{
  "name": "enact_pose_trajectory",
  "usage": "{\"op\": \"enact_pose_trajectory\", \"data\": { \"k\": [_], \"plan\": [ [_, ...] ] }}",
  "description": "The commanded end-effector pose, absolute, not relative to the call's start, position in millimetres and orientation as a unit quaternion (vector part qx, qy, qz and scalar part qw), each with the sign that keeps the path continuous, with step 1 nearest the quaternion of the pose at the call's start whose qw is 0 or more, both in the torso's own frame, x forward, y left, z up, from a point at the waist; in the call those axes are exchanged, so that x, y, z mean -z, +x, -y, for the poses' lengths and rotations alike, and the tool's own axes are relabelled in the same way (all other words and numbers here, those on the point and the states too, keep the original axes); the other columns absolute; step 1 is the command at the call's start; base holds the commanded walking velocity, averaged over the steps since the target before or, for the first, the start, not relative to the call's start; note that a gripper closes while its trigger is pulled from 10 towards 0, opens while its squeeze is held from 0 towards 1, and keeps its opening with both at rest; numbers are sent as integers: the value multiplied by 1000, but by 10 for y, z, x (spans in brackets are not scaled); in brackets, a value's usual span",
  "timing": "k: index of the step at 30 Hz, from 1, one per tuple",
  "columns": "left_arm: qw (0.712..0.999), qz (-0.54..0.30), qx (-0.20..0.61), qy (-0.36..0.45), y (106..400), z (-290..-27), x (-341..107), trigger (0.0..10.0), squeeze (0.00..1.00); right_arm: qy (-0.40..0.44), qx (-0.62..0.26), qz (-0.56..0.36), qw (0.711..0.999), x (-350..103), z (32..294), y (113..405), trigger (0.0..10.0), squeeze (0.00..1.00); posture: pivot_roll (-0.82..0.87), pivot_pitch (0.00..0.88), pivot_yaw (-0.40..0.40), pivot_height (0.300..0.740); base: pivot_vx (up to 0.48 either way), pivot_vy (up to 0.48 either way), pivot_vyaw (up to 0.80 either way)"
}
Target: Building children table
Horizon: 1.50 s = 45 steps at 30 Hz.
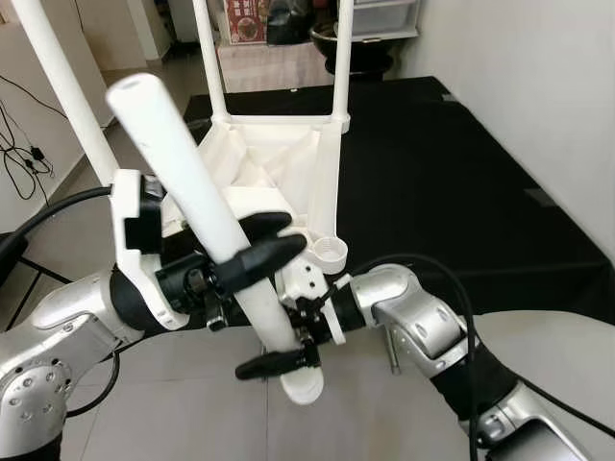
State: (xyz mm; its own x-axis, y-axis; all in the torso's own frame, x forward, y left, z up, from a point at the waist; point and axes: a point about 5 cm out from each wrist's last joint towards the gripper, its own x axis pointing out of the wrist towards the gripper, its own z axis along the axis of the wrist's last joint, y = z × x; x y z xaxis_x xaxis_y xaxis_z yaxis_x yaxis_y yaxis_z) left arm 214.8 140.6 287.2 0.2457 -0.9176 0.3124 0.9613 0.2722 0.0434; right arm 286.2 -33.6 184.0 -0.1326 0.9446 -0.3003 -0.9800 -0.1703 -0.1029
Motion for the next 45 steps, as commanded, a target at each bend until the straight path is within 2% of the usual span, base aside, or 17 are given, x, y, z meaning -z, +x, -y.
{"op": "enact_pose_trajectory", "data": {
  "k": [1,13,16,17,18,19,20,23,27,28,29,30,31,32,33,37,45],
  "plan": [
    [709,119,690,-91,2006,-1187,-2841,0,0,-174,-750,-51,636,-1883,213,2873,0,0,-58,66,21,740,0,0,0],
    [704,138,692,-83,2053,-1174,-2905,0,0,-171,-740,-59,648,-1867,229,2906,0,0,-70,68,24,740,0,0,0],
    [709,147,685,-82,2076,-1186,-2922,0,0,-165,-734,-58,656,-1862,239,2916,0,0,-76,65,23,740,0,0,0],
    [718,156,673,-83,2110,-1194,-2938,0,0,-163,-729,-55,662,-1867,243,2930,0,0,-80,64,23,740,0,0,0],
    [732,164,655,-91,2159,-1205,-2953,6863,749,-157,-725,-52,669,-1879,250,2945,0,0,-86,66,26,740,0,0,0],
    [732,164,655,-91,2159,-1205,-2953,6863,749,-157,-725,-52,669,-1879,250,2945,0,0,-86,66,26,740,0,0,0],
    [748,175,630,-112,2228,-1230,-2981,10000,1000,-152,-718,-48,678,-1891,260,2964,0,0,-86,66,26,740,0,0,0],
    [772,198,588,-138,2321,-1301,-3035,10000,1000,-143,-705,-42,693,-1907,288,2998,0,0,-89,65,29,740,0,0,0],
    [790,220,553,-149,2369,-1395,-3089,10000,1000,-132,-693,-34,708,-1935,325,3040,0,0,-93,67,33,740,0,0,0],
    [811,240,510,-158,2420,-1523,-3138,10000,1000,-117,-673,-22,730,-1989,385,3111,0,0,-93,67,33,740,0,0,0],
    [811,240,510,-158,2420,-1523,-3138,10000,1000,-117,-673,-22,730,-1989,385,3111,0,0,-93,67,33,740,0,0,0],
    [823,248,486,-160,2444,-1599,-3157,10000,1000,-109,-657,-15,746,-2027,427,3166,0,0,-91,70,37,740,0,0,0],
    [823,248,486,-160,2444,-1599,-3157,10000,1000,-109,-657,-15,746,-2027,427,3166,0,0,-91,70,37,740,0,0,0],
    [835,259,459,-161,2463,-1685,-3180,10000,1000,-102,-637,-6,764,-2073,477,3231,0,0,-92,68,37,740,0,0,0],
    [835,259,459,-161,2463,-1685,-3180,10000,1000,-102,-637,-6,764,-2073,477,3231,0,0,-92,68,37,740,0,0,0],
    [860,285,390,-166,2468,-1901,-3222,10000,1000,-60,-577,29,814,-2246,632,3409,0,0,-90,67,36,740,0,0,0],
    [880,299,325,-174,2482,-2038,-3205,10000,1000,-12,-535,58,843,-2390,739,3512,0,0,-91,60,35,740,0,0,0]
  ]
}}
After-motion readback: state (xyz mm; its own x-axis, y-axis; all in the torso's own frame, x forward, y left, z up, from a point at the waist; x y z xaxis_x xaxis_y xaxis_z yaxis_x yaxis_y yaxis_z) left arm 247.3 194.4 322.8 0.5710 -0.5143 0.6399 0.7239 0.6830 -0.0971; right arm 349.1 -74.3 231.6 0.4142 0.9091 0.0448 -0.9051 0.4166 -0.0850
